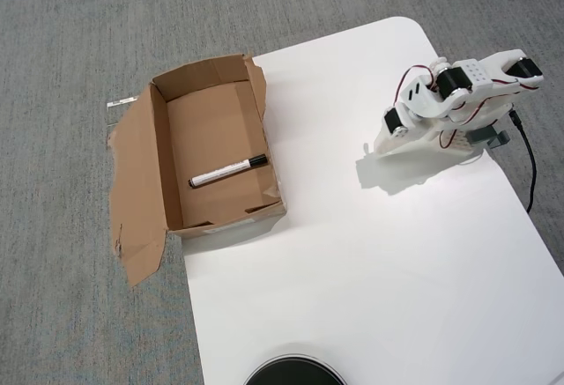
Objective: Grasp a pen and put it in the box.
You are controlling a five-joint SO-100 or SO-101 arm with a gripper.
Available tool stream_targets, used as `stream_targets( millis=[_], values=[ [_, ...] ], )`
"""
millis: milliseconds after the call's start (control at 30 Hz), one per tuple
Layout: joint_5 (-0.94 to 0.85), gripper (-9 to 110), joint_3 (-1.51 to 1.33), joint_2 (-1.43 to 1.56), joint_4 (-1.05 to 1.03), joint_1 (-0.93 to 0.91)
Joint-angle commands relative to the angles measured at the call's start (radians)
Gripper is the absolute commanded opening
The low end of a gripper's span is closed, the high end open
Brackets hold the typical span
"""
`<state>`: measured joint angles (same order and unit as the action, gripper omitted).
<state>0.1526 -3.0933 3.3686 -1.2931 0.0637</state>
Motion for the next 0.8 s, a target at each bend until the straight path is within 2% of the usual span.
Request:
stream_targets(
  millis=[0,767],
  values=[
    [0.002,0,0.028,0.061,-0.057,-0.005],
    [0.004,0,0.03,0.058,-0.057,0.001]
  ],
)
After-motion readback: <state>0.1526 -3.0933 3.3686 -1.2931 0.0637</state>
